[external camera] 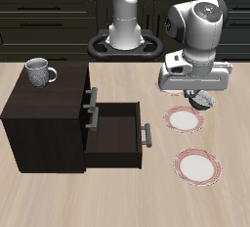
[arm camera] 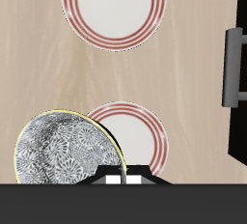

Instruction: Place the bowl on the middle plate relative to the robot

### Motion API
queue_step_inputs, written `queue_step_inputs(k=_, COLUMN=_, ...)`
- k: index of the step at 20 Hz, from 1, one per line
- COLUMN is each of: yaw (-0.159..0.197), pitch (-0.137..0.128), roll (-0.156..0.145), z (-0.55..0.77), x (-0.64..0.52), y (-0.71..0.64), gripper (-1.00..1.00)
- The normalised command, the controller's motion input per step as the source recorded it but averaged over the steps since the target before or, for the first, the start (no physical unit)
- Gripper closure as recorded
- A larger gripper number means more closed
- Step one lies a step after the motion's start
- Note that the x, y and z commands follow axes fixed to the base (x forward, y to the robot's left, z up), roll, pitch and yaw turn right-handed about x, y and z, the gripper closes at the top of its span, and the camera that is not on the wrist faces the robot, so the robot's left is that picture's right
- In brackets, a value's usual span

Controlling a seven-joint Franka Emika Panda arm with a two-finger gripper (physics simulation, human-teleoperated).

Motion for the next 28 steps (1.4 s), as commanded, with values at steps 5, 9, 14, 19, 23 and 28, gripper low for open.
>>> queue_step_inputs(k=5, yaw=-0.017, pitch=0.049, roll=-0.025, z=-0.26, x=-0.03, y=-0.13, gripper=1.0)
queue_step_inputs(k=9, yaw=0.01, pitch=0.032, roll=-0.001, z=-0.2, x=-0.03, y=-0.05, gripper=1.0)
queue_step_inputs(k=14, yaw=0.021, pitch=0.039, roll=-0.014, z=-0.28, x=0.0, y=-0.06, gripper=1.0)
queue_step_inputs(k=19, yaw=0.015, pitch=0.023, roll=-0.001, z=-0.21, x=0.0, y=0.01, gripper=1.0)
queue_step_inputs(k=23, yaw=0.008, pitch=0.066, roll=0.002, z=-0.29, x=-0.03, y=0.03, gripper=1.0)
queue_step_inputs(k=28, yaw=-0.009, pitch=0.034, roll=0.011, z=-0.11, x=-0.12, y=0.01, gripper=-1.0)
